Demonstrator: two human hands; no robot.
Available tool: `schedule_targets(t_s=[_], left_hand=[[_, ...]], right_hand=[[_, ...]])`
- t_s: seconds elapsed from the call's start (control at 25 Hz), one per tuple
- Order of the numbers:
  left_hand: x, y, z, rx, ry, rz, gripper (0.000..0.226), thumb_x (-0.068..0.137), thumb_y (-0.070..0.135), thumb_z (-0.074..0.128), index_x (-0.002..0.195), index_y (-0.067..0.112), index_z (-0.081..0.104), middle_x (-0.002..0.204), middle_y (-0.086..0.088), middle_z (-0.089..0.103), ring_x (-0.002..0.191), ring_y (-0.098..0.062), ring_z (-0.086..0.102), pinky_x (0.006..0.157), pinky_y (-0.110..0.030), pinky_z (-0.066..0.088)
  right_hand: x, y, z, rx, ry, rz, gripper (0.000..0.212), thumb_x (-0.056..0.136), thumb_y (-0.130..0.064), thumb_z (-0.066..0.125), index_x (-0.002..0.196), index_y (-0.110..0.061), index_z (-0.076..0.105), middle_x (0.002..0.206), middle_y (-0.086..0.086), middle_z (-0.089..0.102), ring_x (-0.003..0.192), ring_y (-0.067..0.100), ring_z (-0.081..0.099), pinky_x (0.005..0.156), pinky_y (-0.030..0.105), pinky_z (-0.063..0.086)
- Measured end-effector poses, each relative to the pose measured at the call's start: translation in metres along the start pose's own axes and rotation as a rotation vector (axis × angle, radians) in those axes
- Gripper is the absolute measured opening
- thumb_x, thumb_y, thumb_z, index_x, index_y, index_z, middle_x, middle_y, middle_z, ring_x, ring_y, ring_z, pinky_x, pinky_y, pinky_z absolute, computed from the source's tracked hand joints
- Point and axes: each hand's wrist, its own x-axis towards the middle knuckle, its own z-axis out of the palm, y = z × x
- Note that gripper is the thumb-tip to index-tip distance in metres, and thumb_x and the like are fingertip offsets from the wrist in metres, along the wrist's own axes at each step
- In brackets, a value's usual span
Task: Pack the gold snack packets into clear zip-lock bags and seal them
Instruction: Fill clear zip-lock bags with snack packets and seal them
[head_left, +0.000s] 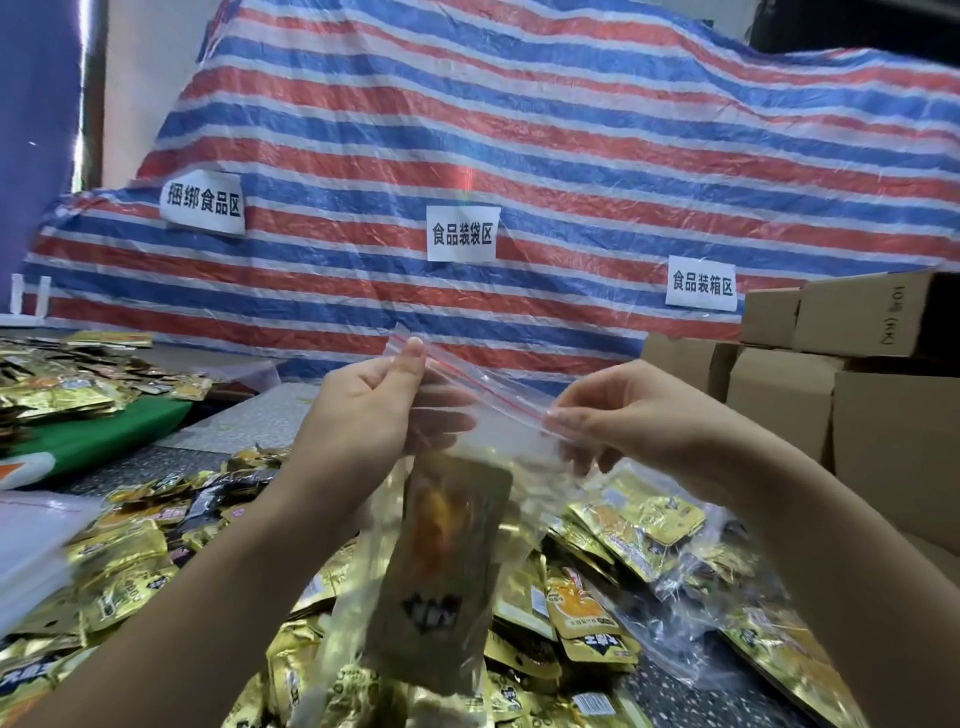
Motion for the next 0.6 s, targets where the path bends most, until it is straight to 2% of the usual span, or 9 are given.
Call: schedule_targets(t_s=[0.08, 0.2, 0.28, 0.36, 0.4, 0.48, 0.52, 0.6], left_hand=[[0.0, 0.002, 0.0, 0.053, -0.023, 0.024, 0.044, 0.102, 0.037, 0.041, 0.09, 0.002, 0.066, 0.081, -0.008, 0.077, 0.074, -0.022, 0.075, 0.066, -0.031, 0.062], [0.005, -0.001, 0.0, 0.106, -0.039, 0.056, 0.044, 0.101, 0.039, 0.041, 0.089, 0.005, 0.066, 0.082, -0.007, 0.077, 0.072, -0.021, 0.075, 0.064, -0.031, 0.06], [0.011, -0.012, 0.001, 0.167, -0.032, 0.02, 0.043, 0.101, 0.041, 0.04, 0.091, 0.009, 0.067, 0.082, -0.007, 0.077, 0.07, -0.023, 0.074, 0.062, -0.032, 0.06], [0.016, -0.027, 0.001, 0.232, -0.017, -0.055, 0.043, 0.102, 0.042, 0.038, 0.097, 0.009, 0.065, 0.083, -0.008, 0.076, 0.068, -0.024, 0.073, 0.06, -0.031, 0.058], [0.017, -0.036, 0.0, 0.24, -0.016, -0.1, 0.043, 0.103, 0.041, 0.036, 0.1, 0.009, 0.064, 0.083, -0.008, 0.076, 0.068, -0.025, 0.073, 0.061, -0.033, 0.058], [0.019, -0.05, -0.005, 0.196, -0.029, -0.189, 0.043, 0.105, 0.04, 0.034, 0.102, 0.009, 0.063, 0.082, -0.006, 0.076, 0.07, -0.026, 0.074, 0.066, -0.037, 0.058], [0.02, -0.054, -0.007, 0.176, -0.022, -0.21, 0.042, 0.105, 0.04, 0.034, 0.102, 0.009, 0.063, 0.081, -0.005, 0.076, 0.07, -0.026, 0.074, 0.064, -0.036, 0.059], [0.022, -0.06, -0.008, 0.151, 0.011, -0.176, 0.043, 0.102, 0.043, 0.039, 0.099, 0.008, 0.063, 0.078, -0.005, 0.076, 0.064, -0.024, 0.073, 0.051, -0.029, 0.056]], right_hand=[[0.0, -0.004, -0.004, 0.0, 0.067, -0.022, 0.018, 0.096, -0.024, 0.064, 0.084, -0.017, 0.075, 0.074, 0.001, 0.075, 0.064, 0.009, 0.068, 0.067, 0.031, 0.052], [0.004, -0.003, -0.006, 0.014, 0.136, -0.009, 0.017, 0.095, -0.023, 0.065, 0.084, -0.019, 0.076, 0.076, 0.001, 0.075, 0.066, 0.009, 0.069, 0.07, 0.031, 0.054], [0.007, 0.005, -0.001, 0.007, 0.158, 0.041, 0.015, 0.094, -0.023, 0.065, 0.085, -0.019, 0.076, 0.077, -0.001, 0.075, 0.068, 0.005, 0.068, 0.068, 0.025, 0.05], [0.009, 0.019, 0.014, 0.081, 0.151, 0.113, 0.015, 0.095, -0.024, 0.062, 0.092, -0.015, 0.073, 0.084, 0.0, 0.074, 0.078, 0.009, 0.069, 0.069, 0.023, 0.051], [0.011, 0.026, 0.024, 0.169, 0.154, 0.146, 0.019, 0.096, -0.028, 0.06, 0.097, -0.012, 0.071, 0.091, 0.004, 0.074, 0.083, 0.014, 0.07, 0.073, 0.027, 0.055], [0.011, 0.041, 0.043, 0.425, 0.173, 0.197, 0.039, 0.093, -0.049, 0.054, 0.107, -0.014, 0.065, 0.103, 0.01, 0.073, 0.092, 0.021, 0.073, 0.089, 0.038, 0.056], [0.011, 0.049, 0.052, 0.564, 0.172, 0.204, 0.049, 0.087, -0.06, 0.052, 0.111, -0.018, 0.061, 0.107, 0.011, 0.074, 0.096, 0.023, 0.073, 0.094, 0.041, 0.054], [0.008, 0.062, 0.068, 0.705, 0.124, 0.154, 0.062, 0.076, -0.072, 0.058, 0.114, -0.025, 0.056, 0.111, 0.007, 0.074, 0.104, 0.022, 0.071, 0.095, 0.038, 0.054]])
